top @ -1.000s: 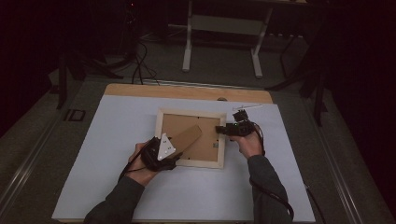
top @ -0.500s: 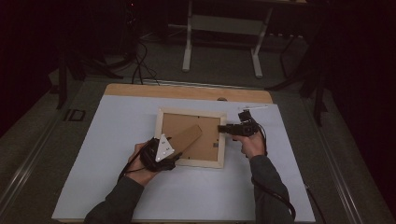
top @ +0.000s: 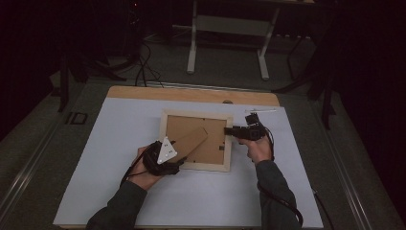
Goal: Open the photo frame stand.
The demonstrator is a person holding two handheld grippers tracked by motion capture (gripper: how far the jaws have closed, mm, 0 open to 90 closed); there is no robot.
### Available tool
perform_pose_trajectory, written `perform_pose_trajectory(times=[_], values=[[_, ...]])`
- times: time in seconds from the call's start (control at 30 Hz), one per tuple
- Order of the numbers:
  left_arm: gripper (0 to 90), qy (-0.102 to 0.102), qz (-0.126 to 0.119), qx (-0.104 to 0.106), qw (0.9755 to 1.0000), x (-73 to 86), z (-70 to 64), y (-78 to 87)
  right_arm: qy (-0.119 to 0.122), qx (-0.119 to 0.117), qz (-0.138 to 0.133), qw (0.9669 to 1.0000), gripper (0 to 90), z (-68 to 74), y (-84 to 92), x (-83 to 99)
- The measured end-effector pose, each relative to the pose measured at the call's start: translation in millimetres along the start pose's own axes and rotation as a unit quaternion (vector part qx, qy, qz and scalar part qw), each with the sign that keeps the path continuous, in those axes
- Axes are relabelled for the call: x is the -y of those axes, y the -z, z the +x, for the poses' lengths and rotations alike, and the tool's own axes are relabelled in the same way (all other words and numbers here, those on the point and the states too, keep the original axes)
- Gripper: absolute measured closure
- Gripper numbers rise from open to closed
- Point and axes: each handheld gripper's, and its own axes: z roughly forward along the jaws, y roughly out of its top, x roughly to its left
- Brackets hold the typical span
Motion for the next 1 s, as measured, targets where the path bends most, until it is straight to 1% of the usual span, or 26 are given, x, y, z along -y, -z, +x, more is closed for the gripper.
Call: perform_pose_trajectory(times=[0.1, 0.17, 0.3, 0.4, 0.5, 0.53, 0.57, 0.6, 0.63, 0.67, 0.7, 0.73, 0.77, 0.8, 0.83, 0.87, 0.9, 0.93, 1.0], values=[[32.7, 0.010, -0.001, 0.009, 0.9999, -0.4, 1.1, 0.0, 0.000, -0.001, -0.003, 1.0000, 58.9, 0.7, 0.9, -0.2], [31.5, 0.012, 0.002, 0.010, 0.9999, -0.7, 2.1, 0.1, 0.002, 0.000, -0.003, 1.0000, 59.1, 1.4, 1.6, -0.6], [31.2, 0.027, 0.009, 0.023, 0.9993, 0.1, 5.0, -1.3, 0.002, 0.002, -0.004, 1.0000, 59.3, 2.8, 2.5, -1.1], [31.5, 0.051, 0.005, 0.034, 0.9981, 0.3, 9.3, -1.0, 0.002, 0.001, -0.006, 1.0000, 59.4, 2.9, 2.5, -0.7], [33.3, 0.082, 0.000, 0.057, 0.9950, 0.1, 16.7, 0.3, 0.001, 0.003, -0.007, 1.0000, 59.4, 3.2, 2.7, -0.2], [33.3, 0.093, 0.003, 0.066, 0.9935, 0.3, 19.6, 0.2, 0.001, 0.003, -0.007, 1.0000, 59.4, 3.4, 2.9, -0.1], [33.8, 0.107, 0.003, 0.075, 0.9915, 0.6, 22.8, -0.1, 0.001, 0.003, -0.008, 1.0000, 59.4, 3.6, 2.9, 0.0], [34.3, 0.116, 0.003, 0.079, 0.9901, 0.9, 24.7, -0.3, 0.001, 0.003, -0.009, 1.0000, 59.4, 3.9, 3.1, 0.1], [34.7, 0.128, 0.003, 0.086, 0.9880, 1.3, 27.7, -0.4, 0.002, 0.003, -0.009, 1.0000, 59.4, 4.0, 3.2, 0.1], [35.2, 0.144, 0.001, 0.092, 0.9853, 1.8, 31.2, -0.7, 0.003, 0.004, -0.009, 1.0000, 59.4, 4.2, 3.3, 0.1], [35.8, 0.153, 0.003, 0.094, 0.9837, 2.1, 33.5, -0.9, 0.003, 0.004, -0.008, 1.0000, 59.4, 4.5, 3.7, 0.0], [35.8, 0.169, 0.000, 0.102, 0.9803, 2.7, 36.8, -1.7, 0.003, 0.005, -0.008, 1.0000, 59.4, 4.7, 3.8, 0.0], [35.9, 0.186, -0.002, 0.117, 0.9756, 3.6, 40.6, -2.4, 0.004, 0.005, -0.008, 0.9999, 59.4, 4.8, 3.9, -0.1], [36.4, 0.207, 0.002, 0.132, 0.9693, 4.4, 45.3, -3.8, 0.005, 0.005, -0.007, 0.9999, 59.4, 5.0, 4.0, -0.2], [36.4, 0.217, 0.007, 0.141, 0.9659, 4.7, 47.7, -5.2, 0.005, 0.005, -0.007, 0.9999, 59.4, 5.1, 4.2, -0.4], [36.6, 0.220, 0.011, 0.143, 0.9648, 4.4, 48.4, -5.7, 0.006, 0.005, -0.008, 0.9999, 59.4, 5.5, 4.1, -0.5], [37.9, 0.218, 0.015, 0.145, 0.9651, 4.0, 48.8, -6.2, 0.007, 0.007, -0.007, 0.9999, 59.4, 5.7, 4.4, -0.6], [38.6, 0.217, 0.021, 0.147, 0.9648, 3.4, 48.8, -7.2, 0.008, 0.006, -0.007, 0.9999, 59.4, 5.9, 4.6, -0.7], [37.3, 0.224, 0.036, 0.161, 0.9605, 3.0, 49.5, -10.4, 0.010, 0.007, -0.007, 0.9999, 59.4, 6.7, 5.0, -1.0]])
